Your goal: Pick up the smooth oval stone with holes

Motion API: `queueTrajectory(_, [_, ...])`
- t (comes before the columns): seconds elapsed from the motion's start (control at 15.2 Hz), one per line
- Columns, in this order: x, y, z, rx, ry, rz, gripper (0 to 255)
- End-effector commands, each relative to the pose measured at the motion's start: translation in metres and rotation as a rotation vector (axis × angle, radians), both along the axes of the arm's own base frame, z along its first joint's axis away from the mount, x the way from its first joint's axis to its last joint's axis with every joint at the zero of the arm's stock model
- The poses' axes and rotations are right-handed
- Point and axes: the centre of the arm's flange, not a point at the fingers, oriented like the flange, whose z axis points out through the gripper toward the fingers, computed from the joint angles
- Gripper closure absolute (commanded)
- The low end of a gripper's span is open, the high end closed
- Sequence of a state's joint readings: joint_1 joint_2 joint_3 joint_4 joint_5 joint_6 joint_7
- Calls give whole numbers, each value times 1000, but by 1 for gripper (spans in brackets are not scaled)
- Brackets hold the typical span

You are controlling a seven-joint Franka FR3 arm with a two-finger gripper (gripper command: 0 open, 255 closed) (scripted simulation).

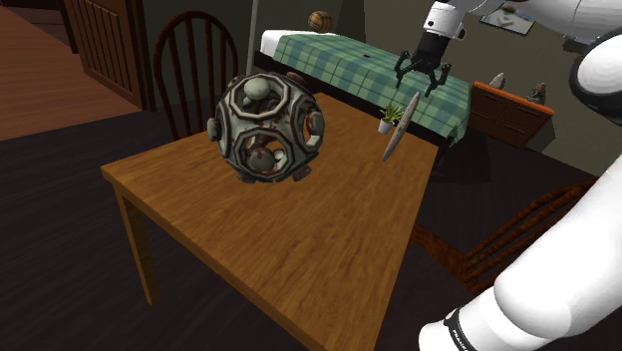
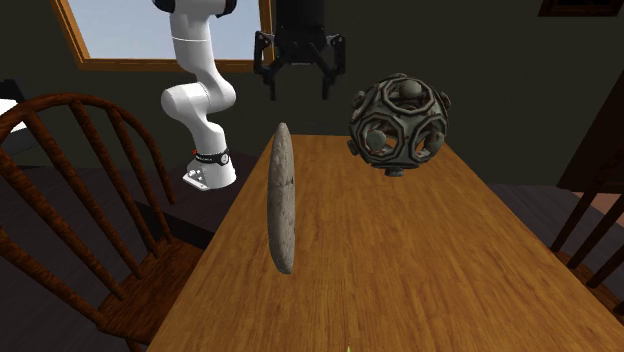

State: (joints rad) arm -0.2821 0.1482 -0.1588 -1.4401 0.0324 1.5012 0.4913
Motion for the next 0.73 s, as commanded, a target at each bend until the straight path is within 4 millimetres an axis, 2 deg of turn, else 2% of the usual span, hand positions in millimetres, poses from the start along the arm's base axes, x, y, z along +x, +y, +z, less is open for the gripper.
queueTrajectory(0.0, [7,-25,-7,0,6,-84,0])
queueTrajectory(0.26, [15,-79,-12,2,18,-248,0])
queueTrajectory(0.33, [15,-85,-13,2,19,-266,0])
queueTrajectory(0.66, [15,-85,-40,2,19,-266,0])
